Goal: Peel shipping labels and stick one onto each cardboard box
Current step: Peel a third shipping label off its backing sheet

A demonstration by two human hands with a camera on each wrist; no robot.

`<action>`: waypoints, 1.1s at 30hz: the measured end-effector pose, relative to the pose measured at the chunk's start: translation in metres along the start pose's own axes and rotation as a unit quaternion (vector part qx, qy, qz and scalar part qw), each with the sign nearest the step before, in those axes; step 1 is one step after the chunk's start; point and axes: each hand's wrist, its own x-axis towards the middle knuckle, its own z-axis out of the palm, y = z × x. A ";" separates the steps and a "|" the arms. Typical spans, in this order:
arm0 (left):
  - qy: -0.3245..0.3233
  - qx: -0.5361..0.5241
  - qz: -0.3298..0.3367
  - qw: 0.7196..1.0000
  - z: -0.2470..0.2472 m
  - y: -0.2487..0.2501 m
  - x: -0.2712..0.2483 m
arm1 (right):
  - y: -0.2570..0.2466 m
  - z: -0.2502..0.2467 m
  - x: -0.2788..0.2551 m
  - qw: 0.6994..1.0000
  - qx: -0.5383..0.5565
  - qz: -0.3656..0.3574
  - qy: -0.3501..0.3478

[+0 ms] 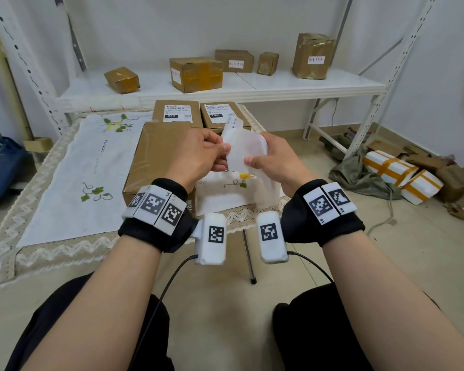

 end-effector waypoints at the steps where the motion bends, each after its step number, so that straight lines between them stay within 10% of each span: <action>1: 0.002 0.002 -0.001 1.000 0.000 0.000 0.000 | 0.000 0.000 0.000 1.000 -0.002 0.000 0.003; 33: 0.009 0.036 0.006 0.999 -0.001 0.004 -0.004 | 0.004 -0.004 0.008 0.996 -0.050 0.041 0.069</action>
